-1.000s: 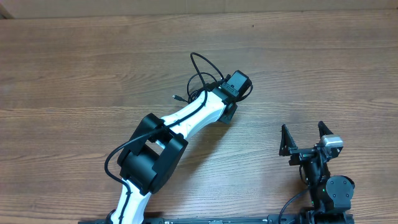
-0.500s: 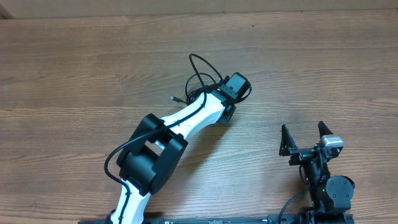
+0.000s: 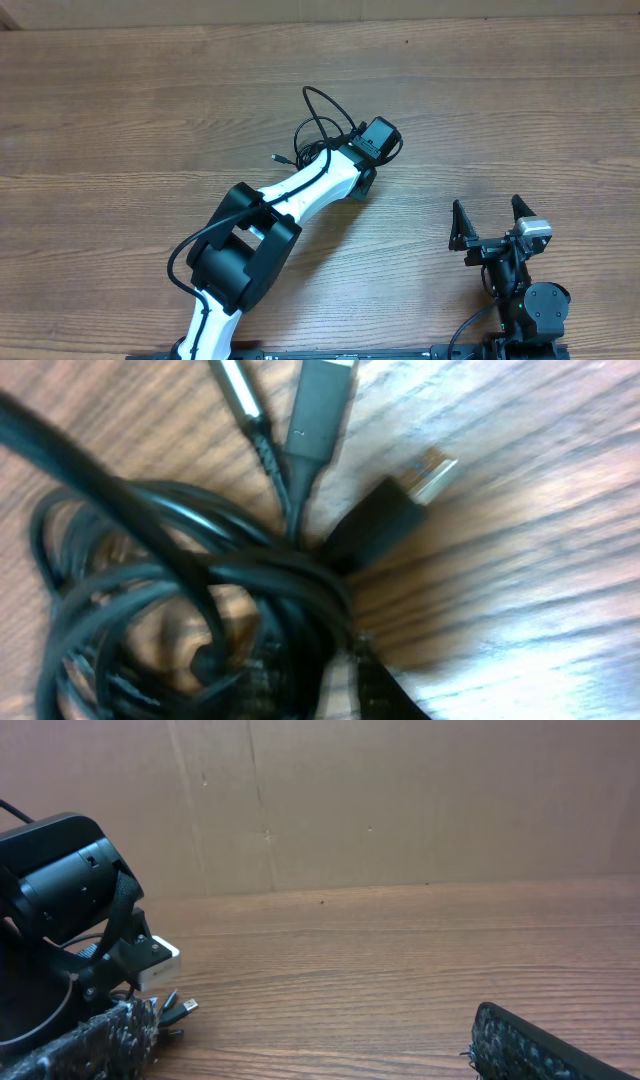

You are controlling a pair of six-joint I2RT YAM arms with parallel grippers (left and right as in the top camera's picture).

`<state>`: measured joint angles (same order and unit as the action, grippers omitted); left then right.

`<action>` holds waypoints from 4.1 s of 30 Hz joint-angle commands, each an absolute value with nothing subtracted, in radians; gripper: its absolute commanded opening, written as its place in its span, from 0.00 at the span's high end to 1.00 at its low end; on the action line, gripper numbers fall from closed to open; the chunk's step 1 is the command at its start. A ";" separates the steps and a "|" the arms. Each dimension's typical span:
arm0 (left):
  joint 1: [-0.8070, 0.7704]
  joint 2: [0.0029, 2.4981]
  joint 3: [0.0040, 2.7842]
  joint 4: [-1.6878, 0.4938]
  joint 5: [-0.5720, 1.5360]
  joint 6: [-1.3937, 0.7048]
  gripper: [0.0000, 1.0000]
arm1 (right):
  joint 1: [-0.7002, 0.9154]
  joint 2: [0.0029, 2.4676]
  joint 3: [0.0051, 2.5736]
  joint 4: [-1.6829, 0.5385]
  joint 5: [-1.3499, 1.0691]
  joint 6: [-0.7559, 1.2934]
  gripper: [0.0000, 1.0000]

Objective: Untangle cables
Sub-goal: 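Close the left gripper on the cable bundle near the plug ends, then lift the cable bundle up with the left gripper and hold it raised, then move the right gripper up toward the bundle held by the left gripper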

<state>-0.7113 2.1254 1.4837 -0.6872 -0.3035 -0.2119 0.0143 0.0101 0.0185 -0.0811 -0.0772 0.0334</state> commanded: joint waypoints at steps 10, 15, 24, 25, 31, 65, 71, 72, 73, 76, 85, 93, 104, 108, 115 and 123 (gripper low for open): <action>-0.683 2.090 1.701 -0.879 -0.062 -0.224 0.96 | 0.011 0.003 0.008 -0.078 -0.069 0.032 0.00; -0.610 2.086 1.932 -1.033 0.260 -0.193 0.96 | 0.011 0.003 0.008 -0.078 -0.069 0.032 0.00; -0.415 2.094 2.010 -1.168 0.990 -0.019 0.96 | 0.011 0.003 0.008 -0.078 -0.069 0.032 0.00; -0.394 2.096 2.010 -1.179 1.060 0.004 0.96 | 0.011 0.003 0.008 -0.078 -0.069 0.032 0.00; -0.323 2.106 2.009 -1.227 1.324 0.095 0.96 | 0.011 0.003 0.008 -0.078 -0.069 0.032 0.00; -0.303 2.106 2.009 -1.494 1.383 0.509 0.96 | 0.011 0.003 0.008 -0.078 -0.069 0.032 0.00; -0.308 2.106 2.009 -1.590 1.384 0.509 0.96 | 0.011 0.003 0.008 -0.078 -0.069 0.032 0.00; -0.309 2.106 2.009 -1.604 1.384 0.509 0.96 | 0.011 0.003 0.008 -0.078 -0.069 0.032 0.00; -0.309 2.106 2.009 -1.615 1.383 0.509 0.96 | 0.011 0.003 0.008 -0.078 -0.069 0.032 0.00; -0.309 2.106 2.009 -1.638 1.382 0.509 0.96 | 0.011 0.003 0.008 -0.078 -0.069 0.032 0.00; -0.308 2.106 2.009 -1.636 1.422 0.499 0.96 | 0.011 0.003 0.008 -0.078 -0.069 0.032 0.00; -0.308 2.106 2.009 -1.633 1.451 0.453 0.96 | 0.012 0.003 0.008 -0.056 -0.108 0.034 0.00; -0.308 2.106 2.009 -1.600 1.572 0.365 0.96 | 0.011 0.009 0.134 0.023 -0.443 0.294 0.00; -0.308 2.106 2.009 -1.592 1.572 0.358 0.96 | 0.011 0.074 0.329 -0.101 -0.474 0.315 0.00; -0.308 2.106 2.009 -1.591 1.581 0.336 0.96 | 0.011 0.345 0.752 -0.479 -0.502 0.309 0.00; -0.309 2.106 2.009 -1.592 1.581 0.155 0.96 | 0.011 0.642 0.990 -0.650 -0.729 0.318 0.00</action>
